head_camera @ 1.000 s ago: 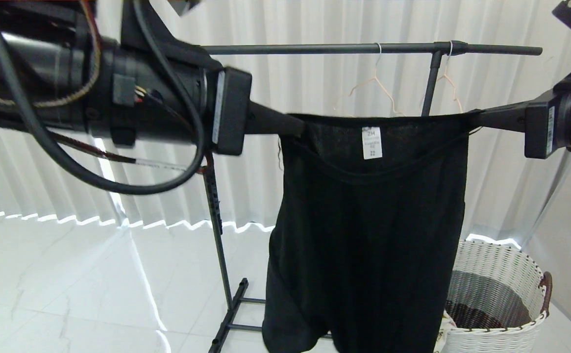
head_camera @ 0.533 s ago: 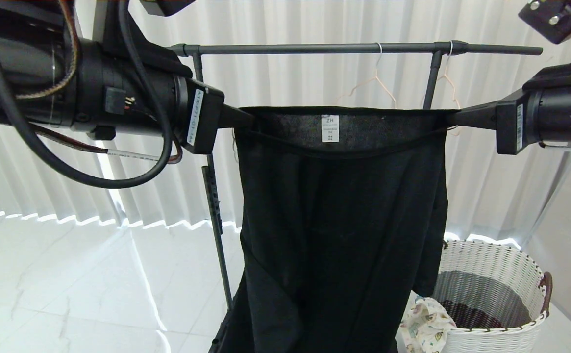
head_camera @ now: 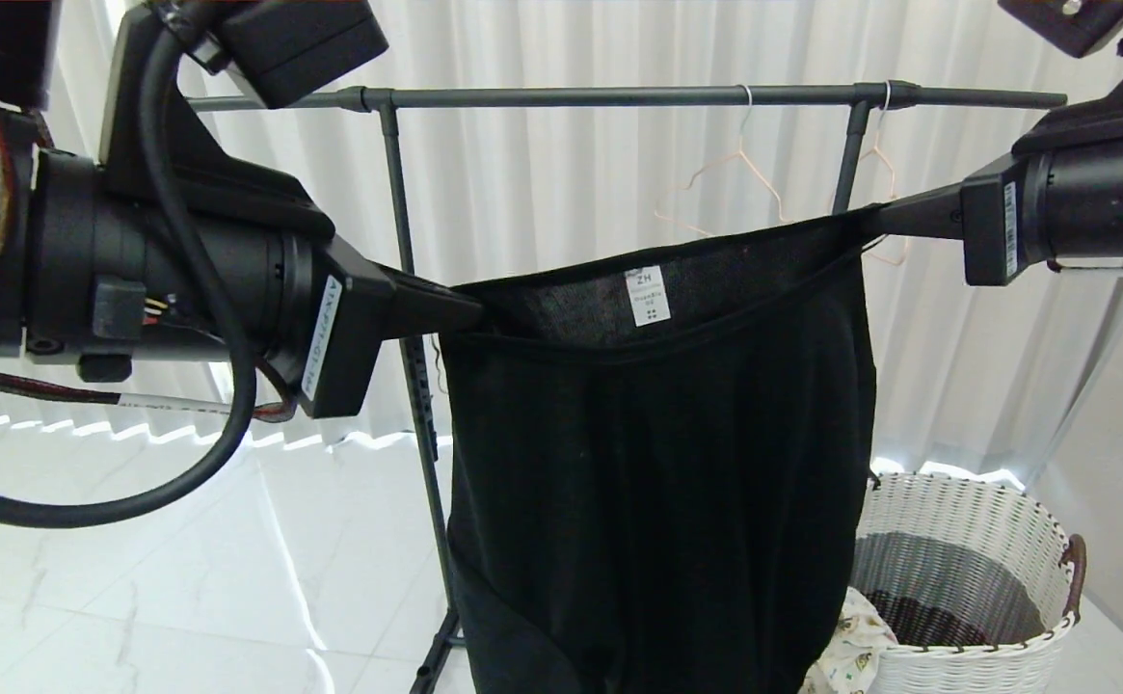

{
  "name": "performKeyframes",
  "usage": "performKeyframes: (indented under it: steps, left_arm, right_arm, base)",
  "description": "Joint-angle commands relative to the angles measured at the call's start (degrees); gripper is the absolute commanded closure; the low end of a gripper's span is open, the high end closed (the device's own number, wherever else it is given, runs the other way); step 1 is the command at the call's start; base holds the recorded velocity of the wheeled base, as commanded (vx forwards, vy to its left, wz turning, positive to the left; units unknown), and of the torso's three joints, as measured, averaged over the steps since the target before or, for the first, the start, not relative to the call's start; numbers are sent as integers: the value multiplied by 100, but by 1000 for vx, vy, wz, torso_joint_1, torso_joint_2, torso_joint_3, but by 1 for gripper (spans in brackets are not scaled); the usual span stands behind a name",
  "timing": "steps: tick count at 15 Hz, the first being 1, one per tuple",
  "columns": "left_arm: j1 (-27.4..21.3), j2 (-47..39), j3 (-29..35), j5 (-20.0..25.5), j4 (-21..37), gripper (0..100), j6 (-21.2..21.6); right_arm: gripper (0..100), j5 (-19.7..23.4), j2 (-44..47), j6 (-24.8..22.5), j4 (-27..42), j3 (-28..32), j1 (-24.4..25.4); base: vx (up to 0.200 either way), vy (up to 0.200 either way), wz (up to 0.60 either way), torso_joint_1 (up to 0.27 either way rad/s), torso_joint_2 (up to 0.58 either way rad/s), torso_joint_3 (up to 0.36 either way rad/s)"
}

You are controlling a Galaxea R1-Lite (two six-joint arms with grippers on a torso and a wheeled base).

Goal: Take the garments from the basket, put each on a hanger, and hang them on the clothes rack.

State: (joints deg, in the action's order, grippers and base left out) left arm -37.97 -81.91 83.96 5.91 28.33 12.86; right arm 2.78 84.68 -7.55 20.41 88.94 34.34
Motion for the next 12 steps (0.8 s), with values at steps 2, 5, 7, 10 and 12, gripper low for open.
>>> performKeyframes:
  steps: [2, 5, 7, 10, 12]
  left_arm:
    - [-26, -9, -37, -90, -21, 100, 357]
    - [-61, -264, 103, -46, -328, 100, 384]
    - [-149, -528, 323, -46, -653, 100, 375]
    - [-307, -1003, 886, 147, -864, 100, 384]
    - [-333, -1134, 1097, 323, -864, 100, 384]
  right_arm:
    - [100, 12, -364, 34, 438, -9, 11]
    - [100, 197, -927, 87, 1132, -44, 20]
    - [100, 452, -1155, 87, 1396, -61, 29]
    - [100, 865, -1436, 87, 1826, -79, 345]
    - [100, 882, -1454, 87, 1941, -79, 723]
  base:
    - [0, 0, 0, 0, 0, 0]
    - [0, 0, 0, 0, 0, 0]
    - [0, 0, 0, 0, 0, 0]
    - [0, 0, 0, 0, 0, 0]
    - [0, 0, 0, 0, 0, 0]
